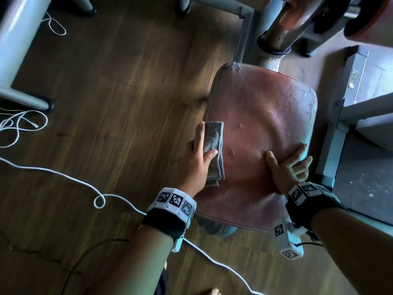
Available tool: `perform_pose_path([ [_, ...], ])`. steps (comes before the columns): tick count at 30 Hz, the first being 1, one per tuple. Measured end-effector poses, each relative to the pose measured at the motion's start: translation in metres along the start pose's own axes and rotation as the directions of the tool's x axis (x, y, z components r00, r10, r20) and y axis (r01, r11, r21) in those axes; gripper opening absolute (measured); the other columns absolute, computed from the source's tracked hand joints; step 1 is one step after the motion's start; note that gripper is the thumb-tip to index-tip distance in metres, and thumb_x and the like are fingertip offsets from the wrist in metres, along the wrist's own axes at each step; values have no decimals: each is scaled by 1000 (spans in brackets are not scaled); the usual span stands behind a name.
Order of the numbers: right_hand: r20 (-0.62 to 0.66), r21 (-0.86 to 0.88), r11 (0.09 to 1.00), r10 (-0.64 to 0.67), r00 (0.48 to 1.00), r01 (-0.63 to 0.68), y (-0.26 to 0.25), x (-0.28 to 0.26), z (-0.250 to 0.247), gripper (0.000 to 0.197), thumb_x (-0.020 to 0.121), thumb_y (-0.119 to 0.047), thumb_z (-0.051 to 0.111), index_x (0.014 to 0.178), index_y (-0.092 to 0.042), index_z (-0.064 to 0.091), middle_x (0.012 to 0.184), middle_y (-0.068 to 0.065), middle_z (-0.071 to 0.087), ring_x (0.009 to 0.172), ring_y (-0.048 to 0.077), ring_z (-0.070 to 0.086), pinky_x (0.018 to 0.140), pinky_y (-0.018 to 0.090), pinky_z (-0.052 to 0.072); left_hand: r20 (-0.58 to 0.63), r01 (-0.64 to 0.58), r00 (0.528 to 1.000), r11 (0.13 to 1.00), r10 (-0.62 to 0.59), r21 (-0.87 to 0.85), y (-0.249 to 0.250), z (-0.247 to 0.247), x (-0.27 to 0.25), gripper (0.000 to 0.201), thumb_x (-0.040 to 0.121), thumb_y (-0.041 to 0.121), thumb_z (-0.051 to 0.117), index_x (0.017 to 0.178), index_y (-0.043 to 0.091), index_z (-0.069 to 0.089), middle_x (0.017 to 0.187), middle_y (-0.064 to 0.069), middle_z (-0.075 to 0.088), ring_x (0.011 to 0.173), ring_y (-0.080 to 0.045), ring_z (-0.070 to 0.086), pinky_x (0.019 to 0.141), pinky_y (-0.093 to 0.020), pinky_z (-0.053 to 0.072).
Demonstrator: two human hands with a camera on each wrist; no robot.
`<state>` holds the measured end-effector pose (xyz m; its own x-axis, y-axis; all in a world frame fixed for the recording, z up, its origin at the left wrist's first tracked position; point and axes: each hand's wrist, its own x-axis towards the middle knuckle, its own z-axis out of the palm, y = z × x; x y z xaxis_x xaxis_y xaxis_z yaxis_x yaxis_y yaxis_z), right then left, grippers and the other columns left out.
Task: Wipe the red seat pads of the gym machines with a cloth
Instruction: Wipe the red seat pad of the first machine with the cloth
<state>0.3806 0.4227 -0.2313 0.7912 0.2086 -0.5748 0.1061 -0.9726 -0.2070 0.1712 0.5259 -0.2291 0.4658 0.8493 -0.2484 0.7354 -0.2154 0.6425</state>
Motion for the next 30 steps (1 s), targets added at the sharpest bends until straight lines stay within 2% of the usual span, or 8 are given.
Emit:
perform_pose_path([
  [4,-42,-21,1000,-22,999,21,4,3,6,108,76,-79,46,149,-35,-19,159,15,-14,145,40,0,117,55,3,-56,7,998,1000,-6,25,-17,10,-29,71,97,47,43,154,25,8,158,-1,19,139,-4,20,113,-12,3],
  [6,-82,-24,999,-39,996,37,6,5,10,109,74,-80,46,150,-34,-17,159,17,-12,145,42,3,116,56,4,-80,41,996,999,-38,35,-25,18,-57,73,94,56,37,154,26,8,159,-3,18,144,-9,16,119,-23,11],
  [10,-72,-37,998,-53,996,50,9,8,9,109,74,-82,43,150,-32,-17,159,17,-10,144,42,5,118,54,1,-104,111,986,983,-126,-144,-23,32,-99,66,97,37,45,153,17,16,156,-1,26,134,4,18,102,4,3],
  [13,-88,-24,995,-96,991,94,13,9,8,109,74,-82,45,151,-33,-13,160,16,-6,144,41,9,118,51,2,-223,95,970,995,-97,-21,-25,32,-87,61,96,38,50,148,12,31,150,-3,37,139,-8,28,111,-8,4],
  [16,-83,49,985,-160,984,164,22,5,5,101,81,-68,54,153,-32,-7,160,14,-3,144,40,10,118,50,7,-270,86,959,996,-82,5,-23,32,-66,57,94,42,49,142,13,40,142,-5,47,133,-19,41,113,-19,14],
  [23,-30,268,889,-376,926,370,82,-6,-19,73,90,-23,61,152,-26,21,147,18,31,132,30,36,107,26,27,-387,139,905,982,-177,-126,-3,47,-112,63,98,24,52,149,2,23,153,-14,29,138,-16,26,92,9,-10],
  [26,27,227,899,-391,920,376,123,-13,-15,63,87,-41,60,142,-29,32,122,13,61,109,34,58,94,41,45,-367,175,896,957,-252,-231,0,64,-142,68,97,26,53,151,6,17,156,-12,25,142,-19,23,110,-4,3],
  [30,65,273,895,-383,921,353,151,-24,-10,46,87,-45,53,131,-33,45,100,-2,70,93,22,66,84,39,49,-342,153,892,910,-295,-385,2,91,-165,76,92,25,57,152,16,11,158,-5,19,145,-15,19,118,-36,22],
])
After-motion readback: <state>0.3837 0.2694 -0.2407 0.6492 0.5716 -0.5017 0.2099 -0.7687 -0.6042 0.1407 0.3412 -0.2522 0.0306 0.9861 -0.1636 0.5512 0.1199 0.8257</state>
